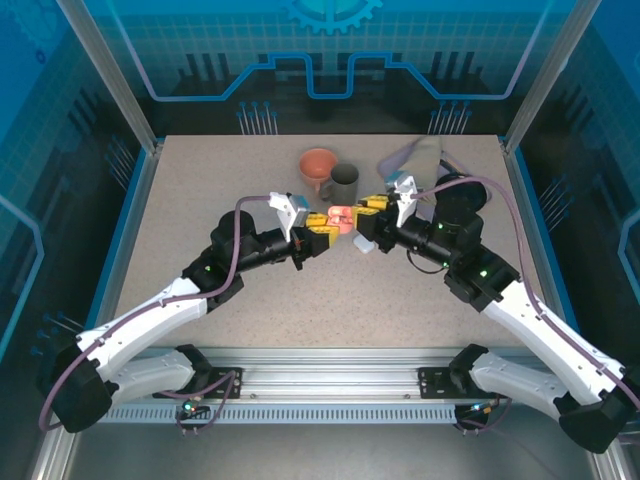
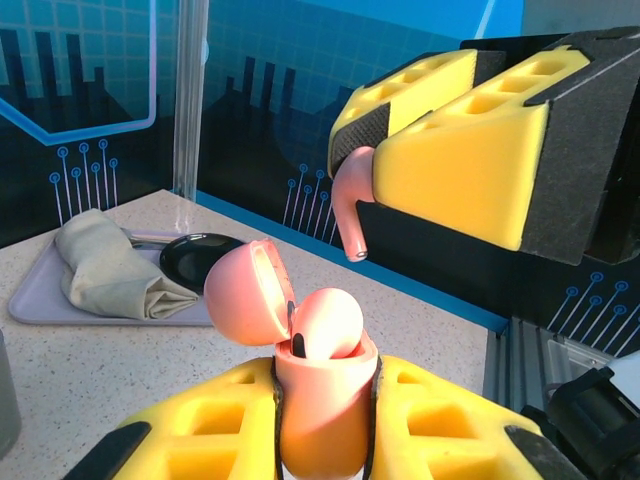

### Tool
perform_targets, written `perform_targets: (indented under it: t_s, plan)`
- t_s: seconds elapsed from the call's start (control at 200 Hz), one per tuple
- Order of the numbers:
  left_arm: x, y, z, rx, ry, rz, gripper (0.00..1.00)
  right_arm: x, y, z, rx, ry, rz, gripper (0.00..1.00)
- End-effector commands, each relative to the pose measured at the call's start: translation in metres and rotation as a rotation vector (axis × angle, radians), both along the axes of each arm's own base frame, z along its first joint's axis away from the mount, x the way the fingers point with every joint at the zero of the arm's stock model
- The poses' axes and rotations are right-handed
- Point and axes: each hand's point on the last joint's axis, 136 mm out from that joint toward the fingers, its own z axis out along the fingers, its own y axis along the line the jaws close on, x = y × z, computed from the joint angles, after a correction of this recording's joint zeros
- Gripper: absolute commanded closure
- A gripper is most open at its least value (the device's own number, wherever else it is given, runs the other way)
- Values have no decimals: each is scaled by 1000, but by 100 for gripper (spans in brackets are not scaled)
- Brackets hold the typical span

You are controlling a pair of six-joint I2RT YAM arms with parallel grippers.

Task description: Insert the wireless bluetooth earbuds into the charging case

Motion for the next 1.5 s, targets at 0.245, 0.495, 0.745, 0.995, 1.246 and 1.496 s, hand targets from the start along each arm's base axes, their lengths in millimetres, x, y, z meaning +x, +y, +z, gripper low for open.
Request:
perform_targets:
  t_s: [0.245, 0.495, 0.745, 0.995, 1.246, 1.496]
  plan:
    - [-4, -1, 34, -57, -73, -9, 100, -2, 8, -3, -9, -10, 10, 73]
    - [-4, -1, 33, -53, -77, -9, 100, -2, 5, -23, -51, 27, -7, 73]
    - [-4, -1, 33, -50, -75, -6, 100, -1, 5, -35, -84, 59, -9, 73]
    - [-4, -1, 32, -47, -77, -6, 100, -2, 12, -43, -71, 168, 11, 73]
    - [-4, 0, 31, -46, -77, -4, 100, -4, 17, -52, -49, 265, 20, 71]
    - [-4, 1, 29, -42, -78, 0, 100, -7, 19, -46, -3, 312, 38, 68]
